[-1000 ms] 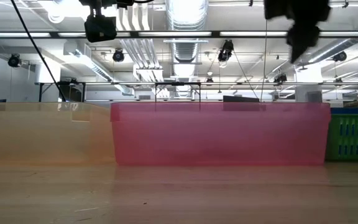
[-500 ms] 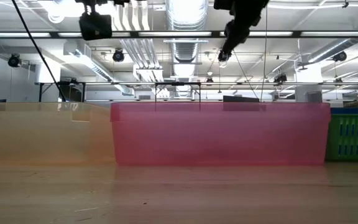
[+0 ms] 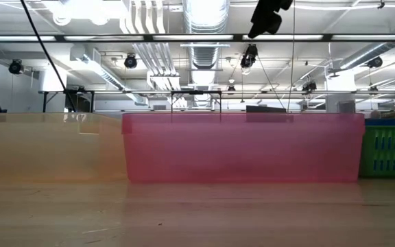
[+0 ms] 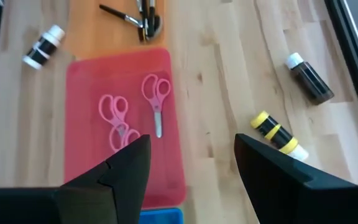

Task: Pick & Place Paint Supplies
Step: Put the white paint bottle into the blue bin

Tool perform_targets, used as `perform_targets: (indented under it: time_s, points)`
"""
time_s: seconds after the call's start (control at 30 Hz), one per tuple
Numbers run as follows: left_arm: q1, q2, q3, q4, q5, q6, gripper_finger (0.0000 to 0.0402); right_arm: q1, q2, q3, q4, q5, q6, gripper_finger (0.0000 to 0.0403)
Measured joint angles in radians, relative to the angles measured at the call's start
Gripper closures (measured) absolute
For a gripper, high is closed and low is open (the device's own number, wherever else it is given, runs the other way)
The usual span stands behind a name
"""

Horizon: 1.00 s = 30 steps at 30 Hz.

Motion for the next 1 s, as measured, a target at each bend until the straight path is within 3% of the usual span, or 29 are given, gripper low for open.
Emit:
perform_targets:
  time_s: [0.13,0.27,0.33,0.43,0.5,0.73,0.87,1.0]
  points:
    - [-0.047,0.003,-0.018,0.046,-0.064,-0.541,0.0191,0.024,-0.028,0.0,-0.001,0.0,0.046,0.0175]
    - [-0.071,0.003,-0.068,0.218,-0.127,-1.164,0.0191,0.036,-0.053,-0.001,-0.002,-0.001,0.085,0.0175]
    - [-0.094,0.009,-0.099,0.381,-0.202,-1.401,0.0191,0.036,-0.07,-0.001,-0.003,-0.001,0.086,0.0175]
    - [-0.134,0.042,-0.153,0.583,-0.37,-1.64,0.0191,0.036,-0.095,-0.001,-0.003,-0.012,0.062,0.0175]
    - [-0.139,0.088,-0.165,0.629,-0.393,-1.709,0.0191,0.036,-0.112,-0.001,0.001,-0.032,0.024,0.0175]
    - [-0.08,0.373,-0.019,0.603,-0.217,-1.755,0.0191,0.035,-0.175,-0.001,0.007,-0.056,-0.099,0.0175]
    - [-0.077,0.428,0.041,0.403,-0.117,-1.794,0.0191,0.033,-0.209,0.008,0.01,-0.067,-0.127,0.0175]
    - [-0.061,0.414,0.101,0.167,-0.081,-1.822,0.0191,0.033,-0.223,0.032,0.009,-0.107,-0.157,0.0175]
